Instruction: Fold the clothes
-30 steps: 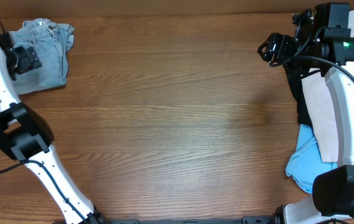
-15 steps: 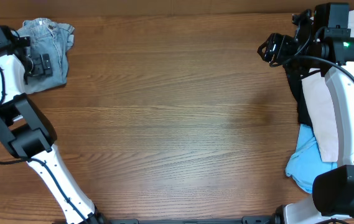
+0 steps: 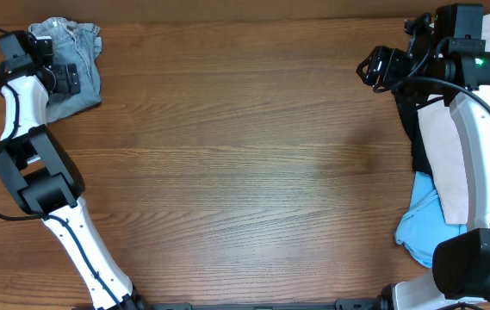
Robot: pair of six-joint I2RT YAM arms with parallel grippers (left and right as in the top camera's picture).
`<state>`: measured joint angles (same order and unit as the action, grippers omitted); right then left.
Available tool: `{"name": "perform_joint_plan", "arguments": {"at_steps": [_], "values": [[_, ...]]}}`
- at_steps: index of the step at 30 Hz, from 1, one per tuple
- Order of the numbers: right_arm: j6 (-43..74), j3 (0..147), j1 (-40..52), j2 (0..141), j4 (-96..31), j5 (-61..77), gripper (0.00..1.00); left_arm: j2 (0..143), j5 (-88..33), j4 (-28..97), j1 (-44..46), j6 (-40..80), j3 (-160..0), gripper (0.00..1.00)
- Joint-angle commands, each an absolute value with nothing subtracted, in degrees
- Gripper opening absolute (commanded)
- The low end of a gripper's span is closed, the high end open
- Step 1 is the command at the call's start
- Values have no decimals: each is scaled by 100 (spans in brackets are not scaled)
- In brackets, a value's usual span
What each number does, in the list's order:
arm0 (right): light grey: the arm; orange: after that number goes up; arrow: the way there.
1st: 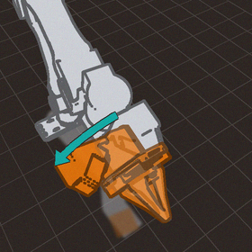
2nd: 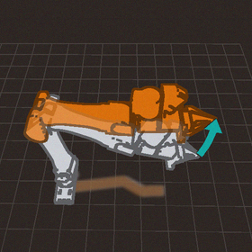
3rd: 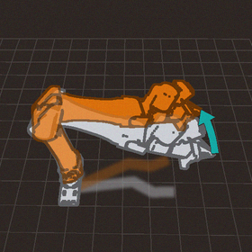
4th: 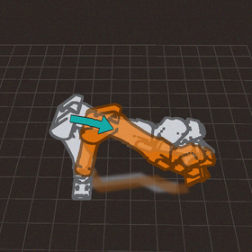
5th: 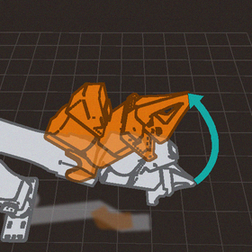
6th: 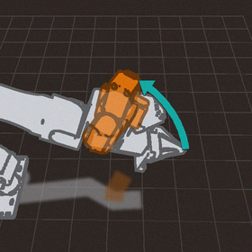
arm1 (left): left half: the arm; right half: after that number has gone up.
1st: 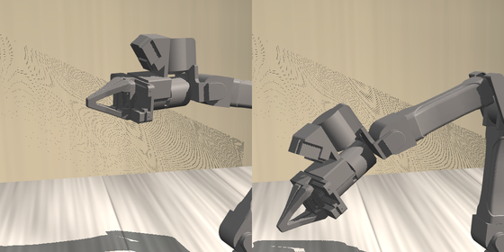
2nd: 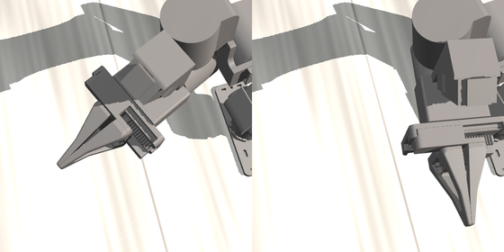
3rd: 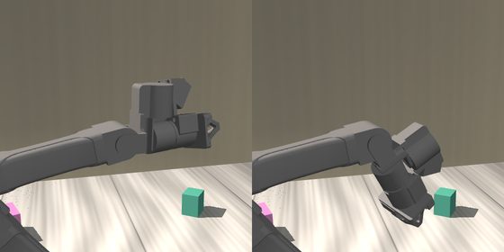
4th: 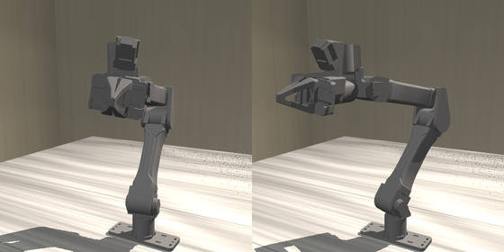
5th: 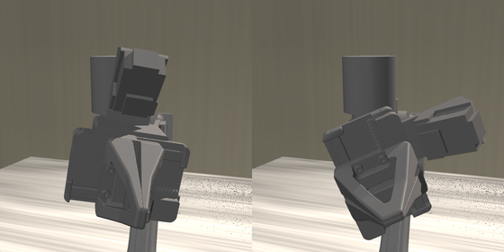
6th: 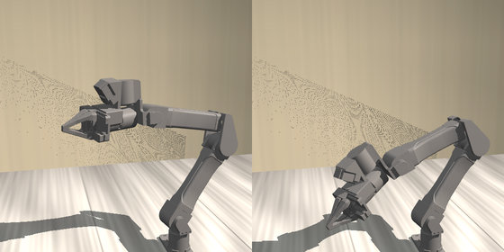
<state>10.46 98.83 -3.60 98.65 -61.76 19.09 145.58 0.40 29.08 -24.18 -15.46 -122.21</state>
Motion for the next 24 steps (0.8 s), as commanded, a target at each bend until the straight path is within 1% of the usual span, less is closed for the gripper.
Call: {"name": "perform_joint_plan", "arguments": {"at_steps": [1, 4, 14, 20, 23, 24], "values": [[1007, 9863, -340, 9852, -6165, 1894, 84, 15058, 399, 2794, -2366, -1680, -12112, 100], [1009, 9863, -340, 9852, -6165, 1894, 84, 15168, 705, 2637, -2366, -1691, -12112, 100], [1013, 9863, -340, 9852, -6160, 1896, 84, 15224, 703, 1811, -2353, -1824, -12116, 100], [1007, 9872, -340, 9850, -5931, 1918, 84, 14803, 703, 2412, -2206, -1754, -12525, 100], [1007, 9977, -340, 9848, -5787, 1988, 98, 14315, 755, 3000, -2141, -1452, -12825, 100], [1004, 10042, -340, 9848, -5782, 1984, 100, 14153, 751, 3205, -2130, -1352, -12921, 100]]}}
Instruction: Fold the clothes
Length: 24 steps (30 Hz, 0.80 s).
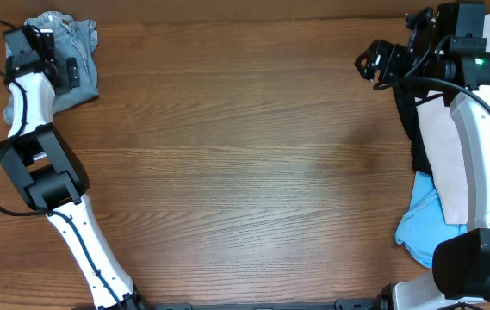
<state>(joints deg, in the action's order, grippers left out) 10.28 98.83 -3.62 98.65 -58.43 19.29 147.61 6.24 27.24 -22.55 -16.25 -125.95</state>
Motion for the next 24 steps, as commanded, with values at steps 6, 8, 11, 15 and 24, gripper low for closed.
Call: {"name": "perform_joint_plan", "arguments": {"at_steps": [6, 8, 11, 15, 24], "values": [[679, 10877, -340, 9620, -6145, 1955, 100, 12593, 742, 5087, -1981, -252, -13336, 100], [587, 11196, -340, 9476, -6370, 1955, 100, 12160, 624, 5542, -1905, 40, -13336, 100], [596, 11708, -340, 9185, -6827, 1938, 100, 11673, 530, 5911, -1804, 45, -13336, 100], [602, 12164, -340, 8744, -7623, 1955, 100, 11327, 530, 5935, -1758, 45, -13336, 100], [1050, 12186, -340, 8044, -8228, 2687, 100, 11312, 530, 5940, -1761, 45, -13334, 100]]}}
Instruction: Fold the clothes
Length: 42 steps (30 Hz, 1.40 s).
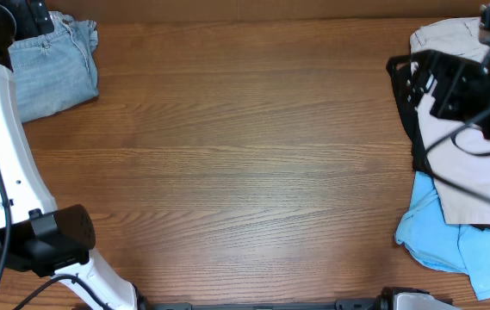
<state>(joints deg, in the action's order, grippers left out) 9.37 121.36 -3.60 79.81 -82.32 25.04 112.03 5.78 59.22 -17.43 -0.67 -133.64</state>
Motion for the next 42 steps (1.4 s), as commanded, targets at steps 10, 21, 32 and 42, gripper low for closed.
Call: {"name": "perform_joint_plan", "arguments": {"at_steps": [10, 21, 32, 42], "values": [[1055, 12186, -340, 8099, -8193, 2711, 100, 11314, 530, 5940, -1758, 45, -13334, 100], [1048, 10763, -119, 6919, -6879, 996, 100, 11314, 530, 5940, -1758, 45, -13334, 100], [1048, 5986, -123, 4128, -3367, 751, 100, 11314, 530, 5937, -1758, 45, -13334, 100], [1055, 2248, -123, 1966, -683, 775, 100, 11314, 530, 5937, -1758, 45, -13334, 100]]}}
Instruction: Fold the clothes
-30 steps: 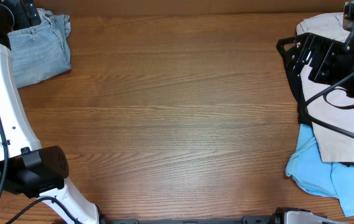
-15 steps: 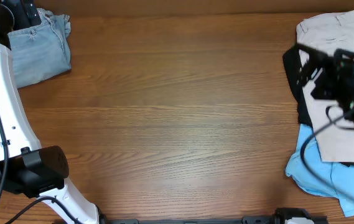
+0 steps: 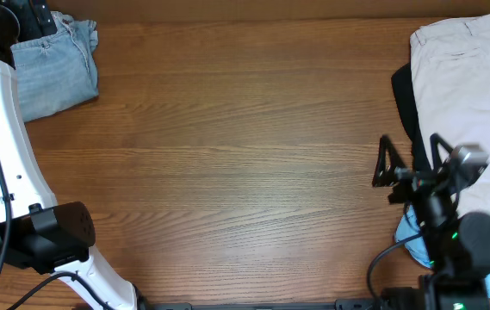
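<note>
A folded pair of light-blue jeans lies at the table's back left corner. At the right edge a pile holds beige trousers on top, a black garment under them and a light-blue garment at the front. My left gripper is raised at the top left corner, beside the jeans and partly cut off, so its jaws are unreadable. My right gripper points left just off the pile's left side, open with nothing in it.
The brown wooden table fills the view. My left arm's white links run along the left edge. My right arm's base sits over the light-blue garment at the front right.
My right arm was raised over the pile at the back right; now it is folded down at the front right, gripper left of the pile. The beige trousers show fully. The left arm has not moved.
First my left gripper rested on the folded jeans and my right arm reached over the pile. Then the jeans sat slightly nearer the back corner. Later both arms were raised, the left clear of the jeans. Now the right arm is folded at the front right.
</note>
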Robot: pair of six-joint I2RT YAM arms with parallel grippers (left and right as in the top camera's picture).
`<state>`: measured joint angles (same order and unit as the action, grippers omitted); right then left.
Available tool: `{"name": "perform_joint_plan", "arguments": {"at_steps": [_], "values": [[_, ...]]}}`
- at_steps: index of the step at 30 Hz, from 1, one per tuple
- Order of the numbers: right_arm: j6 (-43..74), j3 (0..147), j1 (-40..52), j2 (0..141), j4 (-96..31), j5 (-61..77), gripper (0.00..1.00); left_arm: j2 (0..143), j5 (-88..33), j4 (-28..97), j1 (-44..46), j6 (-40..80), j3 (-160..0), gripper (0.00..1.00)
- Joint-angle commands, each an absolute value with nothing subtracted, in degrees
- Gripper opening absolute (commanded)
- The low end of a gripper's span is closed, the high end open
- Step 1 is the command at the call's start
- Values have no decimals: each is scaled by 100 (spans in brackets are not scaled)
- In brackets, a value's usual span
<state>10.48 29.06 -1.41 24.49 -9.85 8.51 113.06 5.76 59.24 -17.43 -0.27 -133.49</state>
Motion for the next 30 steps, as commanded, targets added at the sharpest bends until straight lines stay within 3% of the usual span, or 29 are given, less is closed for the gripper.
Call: {"name": "perform_joint_plan", "arguments": {"at_steps": [1, 10, 30], "values": [[1055, 1929, -123, 1750, -508, 775, 100, 11314, 530, 5940, -1758, 45, -13334, 100], [1050, 344, -123, 368, -89, 749, 100, 11314, 530, 5937, -1758, 45, -13334, 100], [1050, 47, -123, 16, -401, 753, 100, 11314, 530, 5937, -1758, 45, -13334, 100]]}}
